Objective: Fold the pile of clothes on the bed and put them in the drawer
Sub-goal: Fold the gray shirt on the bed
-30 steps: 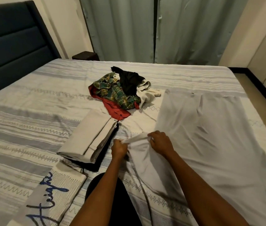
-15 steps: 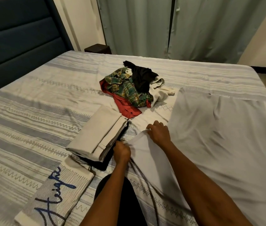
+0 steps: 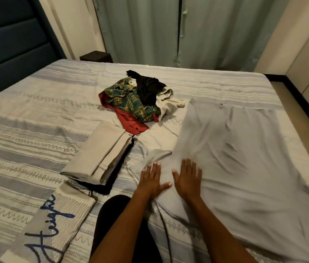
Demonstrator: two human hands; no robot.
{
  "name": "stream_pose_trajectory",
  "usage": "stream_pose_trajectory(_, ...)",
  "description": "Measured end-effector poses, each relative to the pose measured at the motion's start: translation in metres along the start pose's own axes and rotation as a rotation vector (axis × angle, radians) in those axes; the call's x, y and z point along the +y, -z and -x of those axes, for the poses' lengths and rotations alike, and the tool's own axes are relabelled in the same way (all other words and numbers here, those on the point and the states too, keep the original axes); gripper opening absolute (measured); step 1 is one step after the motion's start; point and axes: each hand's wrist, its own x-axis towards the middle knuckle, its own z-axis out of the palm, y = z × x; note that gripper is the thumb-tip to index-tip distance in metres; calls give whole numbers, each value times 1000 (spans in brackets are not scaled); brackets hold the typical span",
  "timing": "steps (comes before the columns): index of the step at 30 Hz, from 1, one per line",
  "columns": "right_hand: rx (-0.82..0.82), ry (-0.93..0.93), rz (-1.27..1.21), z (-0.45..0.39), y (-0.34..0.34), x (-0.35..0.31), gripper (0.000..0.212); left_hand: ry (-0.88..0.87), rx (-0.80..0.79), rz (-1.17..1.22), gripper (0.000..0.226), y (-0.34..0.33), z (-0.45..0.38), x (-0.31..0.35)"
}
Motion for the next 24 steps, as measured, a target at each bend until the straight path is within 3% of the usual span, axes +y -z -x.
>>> stream_pose_trajectory(5, -176, 233, 1, 21, 13, 5, 85, 126, 2, 44, 97, 4, 11, 6)
stream_pose_trajectory(7, -128, 215, -72, 18, 26, 18, 83, 127, 87, 48, 96, 4, 13, 13)
stream_pose_trajectory(11, -79, 72, -82, 3, 50, 60, 79, -60, 270, -70, 87, 14, 4, 39)
stream_pose_trajectory(13, -97, 0, -51, -5, 56, 88, 66, -145, 309, -78, 69, 19, -7, 56)
stream_pose_trajectory(16, -122, -49, -33, -20, 63, 134, 58, -218, 272, -91, 62, 22, -35, 87)
stream_pose_trajectory(19, -96, -87, 22, -38, 70, 170, 64, -172, 202, -155, 62, 20, -65, 107)
stream_pose_trajectory(24, 0, -549, -37, -87, 93, 231, 61, 125, 405, -192, 47, 25, -115, 150)
